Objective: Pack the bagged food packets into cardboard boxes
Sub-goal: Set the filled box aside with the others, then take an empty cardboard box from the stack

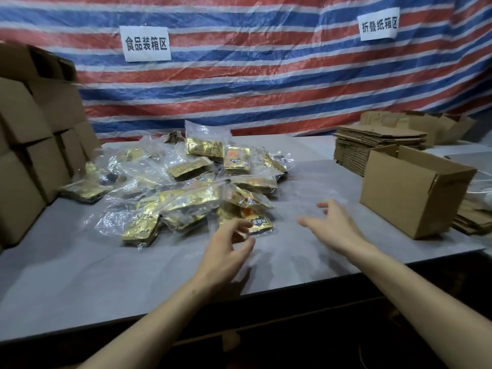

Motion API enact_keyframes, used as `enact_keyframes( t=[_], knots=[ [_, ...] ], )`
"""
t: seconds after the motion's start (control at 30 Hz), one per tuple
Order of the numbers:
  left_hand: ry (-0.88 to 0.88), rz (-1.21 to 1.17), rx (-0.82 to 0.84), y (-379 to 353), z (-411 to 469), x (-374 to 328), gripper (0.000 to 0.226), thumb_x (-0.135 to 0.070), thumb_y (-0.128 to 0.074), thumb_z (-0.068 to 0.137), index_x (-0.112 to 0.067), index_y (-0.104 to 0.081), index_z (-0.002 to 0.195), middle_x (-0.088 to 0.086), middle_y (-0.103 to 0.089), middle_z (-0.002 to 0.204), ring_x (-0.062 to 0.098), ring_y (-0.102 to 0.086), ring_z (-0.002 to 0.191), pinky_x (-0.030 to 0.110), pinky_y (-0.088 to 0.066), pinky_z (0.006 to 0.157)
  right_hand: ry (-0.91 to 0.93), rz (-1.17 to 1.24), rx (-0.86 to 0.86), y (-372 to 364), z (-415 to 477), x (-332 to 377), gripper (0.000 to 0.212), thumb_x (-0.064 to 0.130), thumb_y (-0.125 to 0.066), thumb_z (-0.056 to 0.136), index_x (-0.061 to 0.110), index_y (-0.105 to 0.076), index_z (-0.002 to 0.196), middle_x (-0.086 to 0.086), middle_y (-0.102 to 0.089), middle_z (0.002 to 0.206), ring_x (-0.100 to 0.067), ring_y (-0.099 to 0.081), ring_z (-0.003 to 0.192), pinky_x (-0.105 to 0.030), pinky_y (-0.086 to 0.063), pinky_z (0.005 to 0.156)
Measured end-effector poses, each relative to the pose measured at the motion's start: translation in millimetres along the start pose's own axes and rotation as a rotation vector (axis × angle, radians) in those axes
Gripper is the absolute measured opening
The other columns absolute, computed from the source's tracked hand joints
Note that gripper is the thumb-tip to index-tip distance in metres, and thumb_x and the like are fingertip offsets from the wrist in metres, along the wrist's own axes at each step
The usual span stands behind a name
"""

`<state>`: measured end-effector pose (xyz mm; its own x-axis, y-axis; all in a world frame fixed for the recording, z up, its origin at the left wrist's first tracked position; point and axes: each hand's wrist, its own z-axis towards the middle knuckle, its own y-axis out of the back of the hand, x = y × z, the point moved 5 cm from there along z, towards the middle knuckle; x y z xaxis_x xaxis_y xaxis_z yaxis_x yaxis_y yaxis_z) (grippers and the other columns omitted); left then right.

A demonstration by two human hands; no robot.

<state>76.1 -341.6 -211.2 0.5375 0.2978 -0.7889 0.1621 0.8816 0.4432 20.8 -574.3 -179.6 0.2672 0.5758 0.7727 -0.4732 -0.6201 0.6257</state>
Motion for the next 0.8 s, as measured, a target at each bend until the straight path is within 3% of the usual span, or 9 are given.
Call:
enact_keyframes(
  t=[0.13, 0.27, 0.37, 0.5, 0.6, 0.73, 0.8],
  knots=[
    [-0.034, 0.058, -0.063, 59.0, -6.1, -11.5, 0.014, -0.015, -0.07, 0.094, -0.02, -0.068, 0.107, -0.012, -0.068, 0.1, 0.001, -0.062, 0.09, 0.014, -0.05, 0.078, 0.214, 0.167, 0.161, -48.3, -9.2, 57.6, 0.032, 0.031, -0.076, 0.086, 0.021, -0.062, 0.113, 0.002, -0.063, 0.117, -0.016, -0.062, 0.105, -0.035, -0.051, 0.091],
    [-0.034, 0.195, -0.167, 140.7, -18.2, -19.0, 0.019, -0.012, -0.072, 0.092, -0.019, -0.067, 0.109, -0.01, -0.068, 0.104, 0.005, -0.062, 0.093, 0.017, -0.047, 0.077, 0.391, 0.303, 0.281, -83.9, -26.0, 112.8, 0.013, 0.019, -0.076, 0.088, 0.024, -0.069, 0.099, 0.005, -0.07, 0.101, -0.009, -0.066, 0.096, -0.03, -0.055, 0.088],
    [-0.056, 0.504, -0.293, 205.9, -31.4, -27.3, 0.035, -0.018, -0.076, 0.088, -0.02, -0.064, 0.121, -0.009, -0.062, 0.117, 0.008, -0.057, 0.103, 0.026, -0.043, 0.09, 0.488, 0.339, 0.341, -104.6, -41.3, 150.5, 0.011, 0.02, -0.075, 0.09, 0.028, -0.07, 0.095, 0.007, -0.072, 0.098, -0.006, -0.068, 0.09, -0.029, -0.057, 0.085],
    [-0.054, 1.016, -0.528, 286.9, -51.2, -44.9, 0.053, -0.018, -0.083, 0.075, -0.01, -0.063, 0.124, 0.012, -0.062, 0.115, 0.034, -0.059, 0.103, 0.045, -0.043, 0.09, 0.57, 0.395, 0.407, -123.5, -62.5, 191.9, 0.012, 0.023, -0.074, 0.09, 0.032, -0.07, 0.096, 0.012, -0.072, 0.097, 0.0, -0.068, 0.085, -0.027, -0.054, 0.076],
    [0.169, 1.278, -0.601, 342.6, -66.7, -39.1, 0.056, -0.024, -0.079, 0.076, -0.005, -0.061, 0.126, 0.018, -0.062, 0.12, 0.04, -0.056, 0.114, 0.048, -0.04, 0.098, 0.616, 0.43, 0.438, -132.3, -76.3, 216.3, 0.012, 0.021, -0.073, 0.091, 0.03, -0.07, 0.097, 0.011, -0.072, 0.099, -0.004, -0.068, 0.088, -0.023, -0.051, 0.074],
    [0.711, 1.352, -0.37, 384.5, -92.2, -8.8, 0.038, -0.046, -0.064, 0.089, -0.018, -0.054, 0.113, 0.01, -0.062, 0.127, 0.035, -0.051, 0.127, 0.046, -0.032, 0.109, 0.643, 0.473, 0.467, -140.2, -91.6, 233.9, 0.013, 0.013, -0.072, 0.091, 0.024, -0.071, 0.098, 0.005, -0.072, 0.102, -0.011, -0.069, 0.091, -0.026, -0.055, 0.078],
    [0.773, 1.302, -0.32, 386.1, -102.0, -2.8, 0.023, -0.038, -0.061, 0.092, -0.021, -0.048, 0.101, 0.008, -0.066, 0.118, 0.033, -0.054, 0.122, 0.047, -0.033, 0.107, 0.653, 0.476, 0.486, -143.2, -97.0, 236.7, 0.012, 0.011, -0.071, 0.091, 0.022, -0.071, 0.097, 0.007, -0.072, 0.099, -0.008, -0.068, 0.086, -0.021, -0.054, 0.072]
  ],
)
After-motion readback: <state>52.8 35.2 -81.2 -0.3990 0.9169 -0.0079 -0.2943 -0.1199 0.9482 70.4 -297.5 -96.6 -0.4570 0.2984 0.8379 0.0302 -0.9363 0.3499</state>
